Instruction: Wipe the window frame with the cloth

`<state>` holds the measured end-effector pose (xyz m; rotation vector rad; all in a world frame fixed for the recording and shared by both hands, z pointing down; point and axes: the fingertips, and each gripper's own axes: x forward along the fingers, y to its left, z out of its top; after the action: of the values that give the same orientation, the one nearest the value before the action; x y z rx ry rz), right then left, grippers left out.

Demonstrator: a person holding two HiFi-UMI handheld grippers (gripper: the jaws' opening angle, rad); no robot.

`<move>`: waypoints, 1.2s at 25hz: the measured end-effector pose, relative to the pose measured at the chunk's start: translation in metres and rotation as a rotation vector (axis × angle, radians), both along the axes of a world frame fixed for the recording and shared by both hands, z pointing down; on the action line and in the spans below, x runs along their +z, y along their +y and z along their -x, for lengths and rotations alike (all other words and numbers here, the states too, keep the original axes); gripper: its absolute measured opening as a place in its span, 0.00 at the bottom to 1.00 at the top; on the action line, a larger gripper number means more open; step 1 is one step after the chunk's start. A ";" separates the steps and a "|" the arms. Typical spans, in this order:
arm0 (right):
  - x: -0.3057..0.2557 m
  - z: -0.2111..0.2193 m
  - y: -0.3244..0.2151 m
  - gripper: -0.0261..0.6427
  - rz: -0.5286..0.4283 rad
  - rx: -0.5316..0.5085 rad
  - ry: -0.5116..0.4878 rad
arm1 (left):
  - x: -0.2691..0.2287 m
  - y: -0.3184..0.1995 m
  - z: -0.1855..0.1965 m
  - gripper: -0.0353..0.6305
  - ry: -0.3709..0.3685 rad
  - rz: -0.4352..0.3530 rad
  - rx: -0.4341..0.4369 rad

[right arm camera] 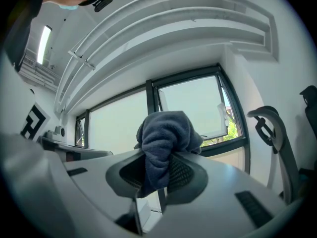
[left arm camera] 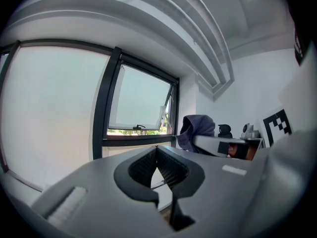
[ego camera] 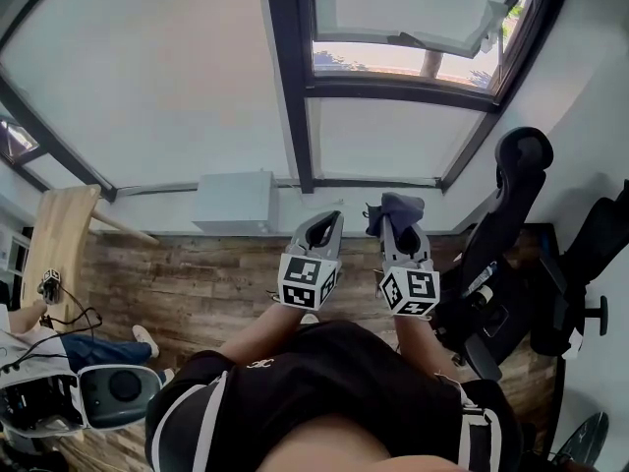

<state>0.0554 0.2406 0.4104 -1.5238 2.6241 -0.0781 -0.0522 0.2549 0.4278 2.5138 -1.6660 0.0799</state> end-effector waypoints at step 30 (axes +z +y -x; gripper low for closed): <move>-0.020 0.044 -0.063 0.18 -0.105 0.064 0.042 | -0.013 -0.063 0.045 0.07 -0.036 -0.085 0.054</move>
<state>0.0115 0.1772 0.3902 -1.5895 2.5634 0.0966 -0.0975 0.1922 0.4144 2.6351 -1.6482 0.0603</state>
